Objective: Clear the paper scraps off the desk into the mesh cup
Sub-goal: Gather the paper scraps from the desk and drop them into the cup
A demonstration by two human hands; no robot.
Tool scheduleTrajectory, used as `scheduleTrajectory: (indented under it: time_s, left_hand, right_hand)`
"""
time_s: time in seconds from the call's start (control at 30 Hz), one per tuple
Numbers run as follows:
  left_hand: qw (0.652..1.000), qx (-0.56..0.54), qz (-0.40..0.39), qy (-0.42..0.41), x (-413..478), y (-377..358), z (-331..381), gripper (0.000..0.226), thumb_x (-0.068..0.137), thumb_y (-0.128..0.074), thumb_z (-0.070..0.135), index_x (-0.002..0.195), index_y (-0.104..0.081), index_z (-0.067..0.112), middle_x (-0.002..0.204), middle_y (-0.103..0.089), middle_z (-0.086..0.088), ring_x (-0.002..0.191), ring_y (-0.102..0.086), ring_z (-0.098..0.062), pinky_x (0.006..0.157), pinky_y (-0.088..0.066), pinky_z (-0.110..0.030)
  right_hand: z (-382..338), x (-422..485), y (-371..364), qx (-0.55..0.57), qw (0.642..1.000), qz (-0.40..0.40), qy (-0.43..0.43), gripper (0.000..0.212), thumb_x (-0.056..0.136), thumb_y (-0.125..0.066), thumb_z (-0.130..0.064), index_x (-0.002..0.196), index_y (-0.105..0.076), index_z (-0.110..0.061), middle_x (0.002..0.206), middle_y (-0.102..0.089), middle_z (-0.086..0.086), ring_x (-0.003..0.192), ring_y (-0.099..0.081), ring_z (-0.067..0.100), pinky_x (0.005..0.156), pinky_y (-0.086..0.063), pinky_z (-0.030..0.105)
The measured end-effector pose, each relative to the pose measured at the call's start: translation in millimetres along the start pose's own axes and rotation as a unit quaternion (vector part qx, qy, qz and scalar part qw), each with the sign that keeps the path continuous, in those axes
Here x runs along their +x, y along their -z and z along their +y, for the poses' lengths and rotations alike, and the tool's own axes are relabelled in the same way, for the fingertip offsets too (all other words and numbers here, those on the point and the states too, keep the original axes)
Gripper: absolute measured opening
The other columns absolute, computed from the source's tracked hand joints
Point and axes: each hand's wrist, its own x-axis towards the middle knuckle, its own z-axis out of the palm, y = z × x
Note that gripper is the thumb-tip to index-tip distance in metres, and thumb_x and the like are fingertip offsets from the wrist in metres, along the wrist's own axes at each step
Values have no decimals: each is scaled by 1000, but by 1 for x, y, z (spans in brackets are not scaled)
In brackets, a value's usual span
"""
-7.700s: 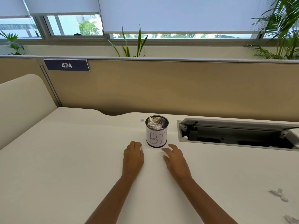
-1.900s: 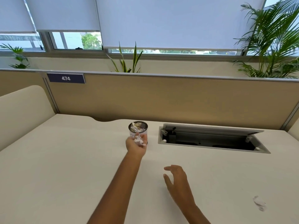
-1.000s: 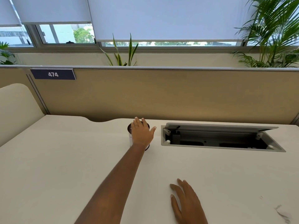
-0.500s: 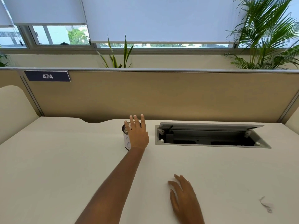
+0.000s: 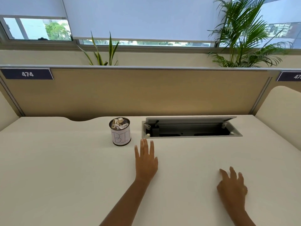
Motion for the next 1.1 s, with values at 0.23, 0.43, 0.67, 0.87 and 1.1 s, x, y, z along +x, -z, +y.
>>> scheduleTrajectory:
  time_s: [0.23, 0.43, 0.67, 0.87, 1.1]
  left_hand:
    - [985, -134, -105, 21, -11, 3, 3, 55, 99, -32, 27, 150, -15, 12, 160, -7, -12, 149, -2, -28, 122, -6, -38]
    - [793, -570, -126, 171, -15, 33, 5, 31, 101, -35, 15, 110, -63, 3, 113, -68, -18, 104, -64, -26, 89, -52, -29]
    - [324, -831, -212, 400, -10, 50, -25, 41, 102, -34, 29, 73, -57, 10, 52, -66, -5, 34, -61, -10, 45, -55, -13]
    - [203, -855, -172, 445, -3, 51, -58, 26, 95, -37, 4, 80, -56, -4, 77, -54, -15, 45, -63, -23, 35, -53, -22]
    - [300, -851, -77, 425, 41, 67, -99, 30, 98, -40, 5, 69, -45, 5, 44, -58, -5, 27, -55, -9, 26, -37, -10]
  right_hand:
    - [-14, -9, 6, 144, 987, 4, 71, 38, 79, -40, 23, 106, -62, 9, 107, -62, 28, 103, -52, 41, 84, -46, 46]
    - [-101, -39, 25, 374, 906, 2, 197, 24, 82, -55, 13, 95, -67, -4, 92, -64, 11, 84, -61, 20, 76, -47, 9]
    - [-175, -61, 32, 387, 866, -88, 303, 24, 88, -55, -2, 110, -62, -7, 104, -66, 8, 92, -61, 17, 82, -47, 17]
    - [-177, -57, 19, 418, 849, -11, 323, 22, 87, -54, 4, 99, -66, -8, 96, -64, -3, 87, -58, 4, 77, -43, -2]
    - [-143, -58, -37, 305, 914, -99, 247, 23, 92, -49, -7, 113, -58, -9, 125, -57, 8, 122, -49, 21, 99, -33, 20]
